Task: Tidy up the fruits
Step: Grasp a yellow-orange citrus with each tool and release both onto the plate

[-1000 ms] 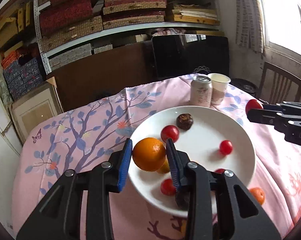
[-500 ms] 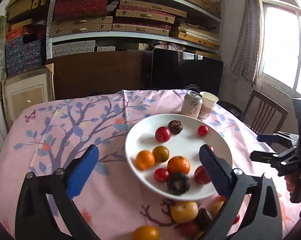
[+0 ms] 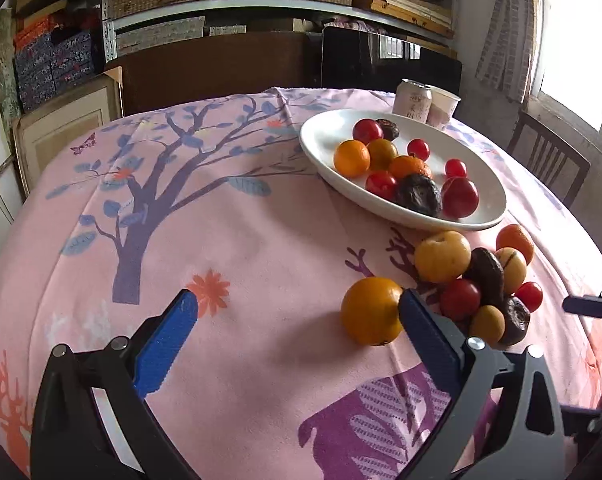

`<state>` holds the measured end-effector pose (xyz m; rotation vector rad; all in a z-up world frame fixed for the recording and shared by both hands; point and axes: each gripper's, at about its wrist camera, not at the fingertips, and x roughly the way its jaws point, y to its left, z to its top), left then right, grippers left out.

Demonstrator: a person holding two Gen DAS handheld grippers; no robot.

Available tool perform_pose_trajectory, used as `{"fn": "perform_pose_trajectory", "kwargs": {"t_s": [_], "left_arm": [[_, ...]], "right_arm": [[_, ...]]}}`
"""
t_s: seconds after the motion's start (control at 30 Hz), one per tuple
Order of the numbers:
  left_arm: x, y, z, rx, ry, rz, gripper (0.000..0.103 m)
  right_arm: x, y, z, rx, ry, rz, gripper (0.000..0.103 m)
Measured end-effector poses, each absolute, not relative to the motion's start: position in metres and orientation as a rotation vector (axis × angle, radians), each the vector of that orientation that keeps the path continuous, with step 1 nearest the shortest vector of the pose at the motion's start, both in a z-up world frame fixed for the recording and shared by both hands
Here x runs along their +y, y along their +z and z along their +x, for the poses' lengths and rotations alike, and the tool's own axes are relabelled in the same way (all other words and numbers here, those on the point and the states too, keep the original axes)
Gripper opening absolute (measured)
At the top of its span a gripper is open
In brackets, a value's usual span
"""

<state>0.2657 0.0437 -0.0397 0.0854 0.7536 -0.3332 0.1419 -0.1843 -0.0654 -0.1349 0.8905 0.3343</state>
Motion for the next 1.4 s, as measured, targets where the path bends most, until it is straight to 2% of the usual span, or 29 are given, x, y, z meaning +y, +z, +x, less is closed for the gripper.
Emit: {"fn": "perform_pose_trajectory", "kwargs": {"t_s": [0.1,0.17,0.23,0.27,0.3,0.33,0.37,0.6,0.87,1.03,1.2,1.4], "left_arm": [[0.037,-0.042,0.265,0.758,-0.341,0.120,0.099],[0.025,-0.046,0.265,0.785,-0.364,0.177,0.099],[0.010,-0.050,0.262,0.799,-0.399,0.247,0.096],[0.000,-0.054,0.260,0.809,-0.419,0.293,0.078],[-0.008,-0.059,0.260,0.834,-0.440,0.335,0.056],[-0.013,-0.057,0.259,0.824,-0.476,0.327,0.048],[-0.016,-0.057,0.260,0.820,-0.479,0.324,0.036],[-0.025,-0.035,0.255,0.772,-0.501,0.317,0.036],[-0.043,0.014,0.283,0.666,-0.491,0.230,0.036],[-0.083,0.017,0.328,0.688,-0.507,0.150,0.036],[-0.131,0.012,0.367,0.683,-0.421,0.231,0.036],[-0.141,-0.007,0.387,0.743,-0.377,0.188,0.036]], "right_arm": [[-0.176,-0.072,0.148,0.922,0.382,-0.113,0.098],[-0.172,-0.073,0.152,0.920,0.393,-0.100,0.085],[-0.170,-0.078,0.156,0.964,0.433,-0.088,0.060],[-0.167,-0.082,0.156,0.987,0.453,-0.082,0.057],[-0.164,-0.082,0.152,0.968,0.438,-0.107,0.044],[-0.162,-0.081,0.149,0.957,0.415,-0.123,0.044],[-0.161,-0.079,0.147,0.943,0.404,-0.111,0.044],[-0.172,-0.036,0.125,0.770,0.383,-0.134,0.044],[-0.248,-0.003,0.188,0.725,0.178,0.001,0.044],[-0.269,-0.013,0.248,0.765,0.145,0.048,0.044],[-0.299,-0.028,0.308,0.784,0.061,0.035,0.044],[-0.320,-0.051,0.337,0.811,0.112,0.125,0.044]]}}
